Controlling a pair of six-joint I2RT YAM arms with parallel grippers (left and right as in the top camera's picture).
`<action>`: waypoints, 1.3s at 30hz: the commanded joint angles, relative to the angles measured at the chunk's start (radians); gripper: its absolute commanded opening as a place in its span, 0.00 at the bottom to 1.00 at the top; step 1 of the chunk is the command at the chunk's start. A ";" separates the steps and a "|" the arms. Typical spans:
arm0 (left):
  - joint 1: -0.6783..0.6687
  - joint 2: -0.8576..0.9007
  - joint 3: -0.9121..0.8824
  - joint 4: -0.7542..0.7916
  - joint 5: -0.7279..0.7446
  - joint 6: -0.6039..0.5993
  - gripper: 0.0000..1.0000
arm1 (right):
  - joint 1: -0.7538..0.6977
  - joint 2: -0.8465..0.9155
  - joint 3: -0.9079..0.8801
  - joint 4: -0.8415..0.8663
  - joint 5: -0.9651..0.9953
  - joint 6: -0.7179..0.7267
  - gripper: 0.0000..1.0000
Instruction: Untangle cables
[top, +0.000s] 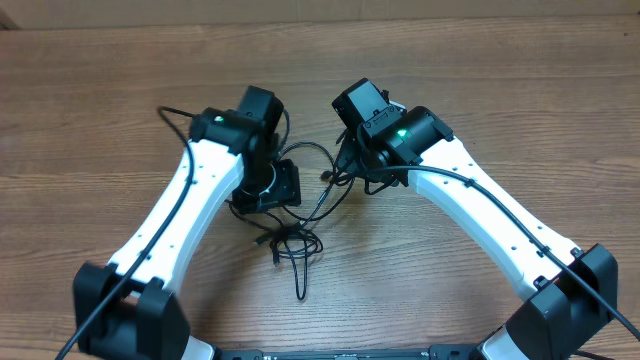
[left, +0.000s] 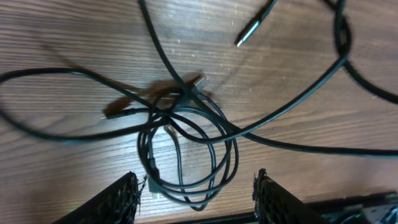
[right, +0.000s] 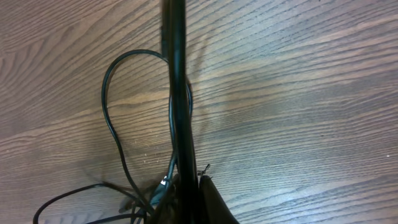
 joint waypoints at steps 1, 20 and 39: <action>-0.016 0.047 -0.013 0.002 0.053 0.086 0.61 | 0.002 -0.002 -0.004 0.008 -0.003 0.006 0.06; -0.027 0.183 -0.021 -0.092 0.136 0.452 0.65 | 0.002 -0.002 -0.005 0.007 -0.003 0.003 0.09; -0.028 0.184 -0.024 -0.010 -0.014 0.210 0.70 | 0.002 -0.002 -0.005 0.005 -0.003 0.003 0.10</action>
